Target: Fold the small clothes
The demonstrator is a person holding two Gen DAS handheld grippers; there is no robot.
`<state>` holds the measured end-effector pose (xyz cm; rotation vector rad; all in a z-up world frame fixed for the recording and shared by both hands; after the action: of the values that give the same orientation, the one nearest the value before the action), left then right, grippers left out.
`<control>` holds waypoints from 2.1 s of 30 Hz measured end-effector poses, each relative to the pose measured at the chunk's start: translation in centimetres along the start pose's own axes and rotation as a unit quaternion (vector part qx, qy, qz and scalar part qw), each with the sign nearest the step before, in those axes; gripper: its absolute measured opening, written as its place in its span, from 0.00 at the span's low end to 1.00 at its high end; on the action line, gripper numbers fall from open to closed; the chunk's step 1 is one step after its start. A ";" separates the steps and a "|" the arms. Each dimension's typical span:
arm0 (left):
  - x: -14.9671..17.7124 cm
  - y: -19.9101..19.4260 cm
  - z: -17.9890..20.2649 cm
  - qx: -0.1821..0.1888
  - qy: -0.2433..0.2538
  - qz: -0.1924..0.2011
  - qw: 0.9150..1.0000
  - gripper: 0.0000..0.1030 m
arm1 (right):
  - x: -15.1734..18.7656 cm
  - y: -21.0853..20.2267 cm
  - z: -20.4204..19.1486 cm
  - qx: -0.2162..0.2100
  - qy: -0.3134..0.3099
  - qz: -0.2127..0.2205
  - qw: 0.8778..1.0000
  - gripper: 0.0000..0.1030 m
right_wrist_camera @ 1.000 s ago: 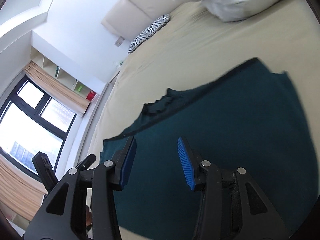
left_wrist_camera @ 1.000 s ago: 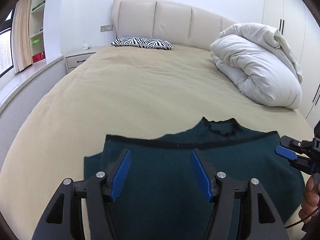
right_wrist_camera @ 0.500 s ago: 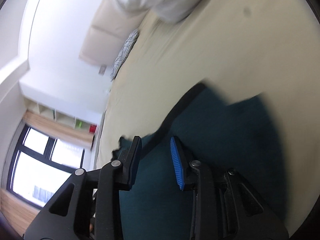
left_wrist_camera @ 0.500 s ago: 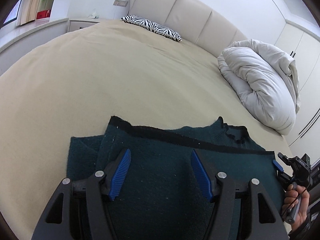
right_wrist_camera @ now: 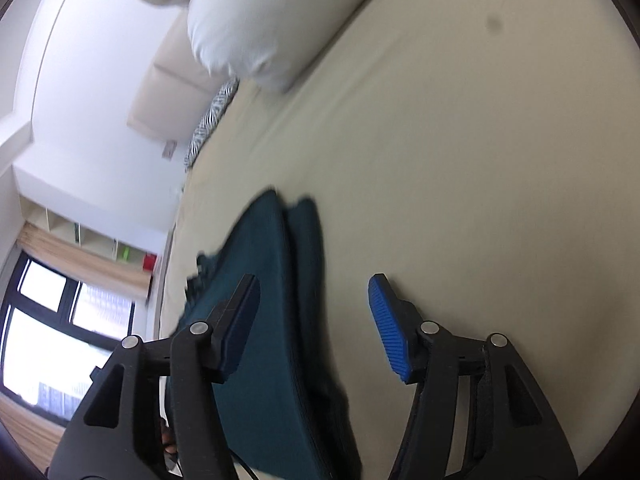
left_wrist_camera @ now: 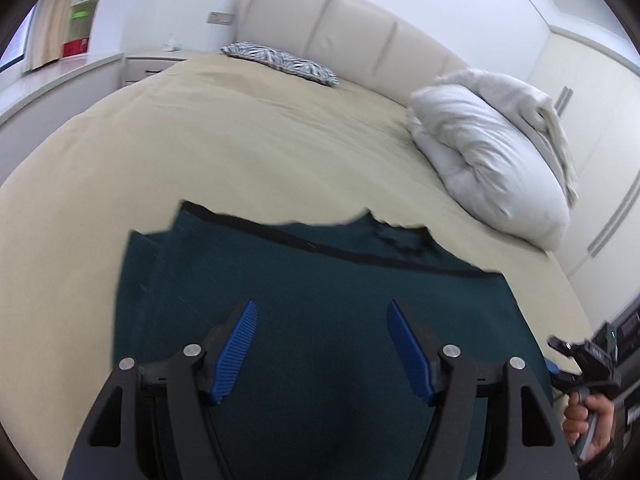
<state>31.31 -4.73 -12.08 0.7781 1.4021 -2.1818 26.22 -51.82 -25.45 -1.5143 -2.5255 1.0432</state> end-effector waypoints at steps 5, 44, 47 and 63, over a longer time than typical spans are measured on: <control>2.6 0.0 1.4 0.010 0.009 -0.032 0.999 0.68 | 3.3 1.7 -0.5 -0.024 0.018 -0.066 0.997 0.53; 2.6 -5.5 -10.0 0.103 -0.179 0.006 0.978 0.61 | 18.8 12.3 -28.1 0.145 -0.360 -0.085 0.918 0.17; 2.0 -5.7 -10.5 0.108 -0.176 0.001 0.978 0.64 | 25.6 17.4 -29.7 0.146 -0.446 -0.167 0.867 0.16; 0.1 3.2 -4.4 0.135 -0.140 -0.151 0.969 0.67 | 31.6 13.6 -28.5 0.107 -0.553 -0.147 0.813 0.42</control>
<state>34.23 -1.95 -15.71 0.3347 1.1556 -2.6336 29.66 -7.56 -20.55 -0.3679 -2.8413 2.5458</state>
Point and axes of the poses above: each gripper's, at about its wrist camera, not at the fingertips, and y roughly the way its jaws point, z to its right, x to its underside, the point moved 3 cm from there along y, roughly the way its jaws point, and after that the axes turned 3 degrees about -x, right-handed, at the moved point
